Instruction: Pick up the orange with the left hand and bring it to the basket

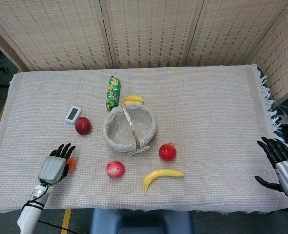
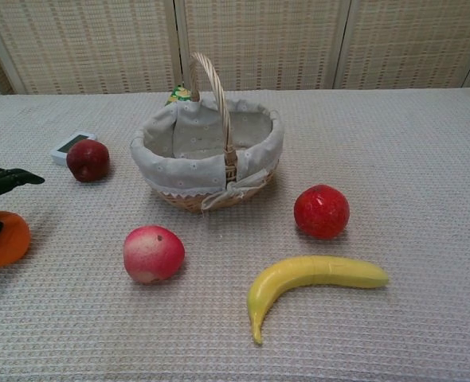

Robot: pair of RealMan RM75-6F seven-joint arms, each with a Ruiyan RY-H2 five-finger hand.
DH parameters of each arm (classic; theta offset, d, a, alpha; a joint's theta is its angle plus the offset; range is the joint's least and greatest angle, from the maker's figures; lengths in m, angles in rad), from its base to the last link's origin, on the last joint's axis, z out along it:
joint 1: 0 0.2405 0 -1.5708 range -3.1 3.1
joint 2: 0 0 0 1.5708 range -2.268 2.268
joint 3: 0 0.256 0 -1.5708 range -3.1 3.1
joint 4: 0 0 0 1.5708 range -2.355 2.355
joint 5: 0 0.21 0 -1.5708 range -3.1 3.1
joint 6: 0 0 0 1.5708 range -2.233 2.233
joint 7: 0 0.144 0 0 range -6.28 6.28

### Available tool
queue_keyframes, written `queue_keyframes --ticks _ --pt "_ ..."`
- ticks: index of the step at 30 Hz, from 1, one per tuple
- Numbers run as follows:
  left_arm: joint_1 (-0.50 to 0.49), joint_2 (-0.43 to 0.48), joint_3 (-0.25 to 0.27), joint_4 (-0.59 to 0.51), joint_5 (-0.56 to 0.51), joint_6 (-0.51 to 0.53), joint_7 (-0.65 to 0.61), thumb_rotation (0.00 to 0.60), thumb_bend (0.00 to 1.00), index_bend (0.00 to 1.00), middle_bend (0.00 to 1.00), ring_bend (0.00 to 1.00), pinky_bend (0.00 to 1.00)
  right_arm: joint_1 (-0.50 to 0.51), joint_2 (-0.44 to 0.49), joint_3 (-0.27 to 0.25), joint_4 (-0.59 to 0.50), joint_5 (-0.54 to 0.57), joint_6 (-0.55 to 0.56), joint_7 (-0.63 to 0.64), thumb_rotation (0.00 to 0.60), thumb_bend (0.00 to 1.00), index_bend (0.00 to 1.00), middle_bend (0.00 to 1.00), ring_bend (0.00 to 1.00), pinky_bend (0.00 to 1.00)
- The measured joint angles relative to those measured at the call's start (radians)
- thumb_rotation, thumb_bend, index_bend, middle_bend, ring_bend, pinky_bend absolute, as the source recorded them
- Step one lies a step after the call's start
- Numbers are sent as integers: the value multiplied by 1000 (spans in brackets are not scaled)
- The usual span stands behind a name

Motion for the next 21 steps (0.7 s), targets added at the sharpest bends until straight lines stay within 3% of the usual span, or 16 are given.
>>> queue_keyframes --ticks 9,21 --pt "10 21 25 -28 -13 2 -20 600 363 0 0 0 195 0 -3 -2 2 -4 2 0 600 47 0 0 0 81" --pt "46 67 65 -86 47 70 -55 600 360 0 0 0 194 3 -3 -6 -1 -6 -3 -5 600 47 0 0 0 82"
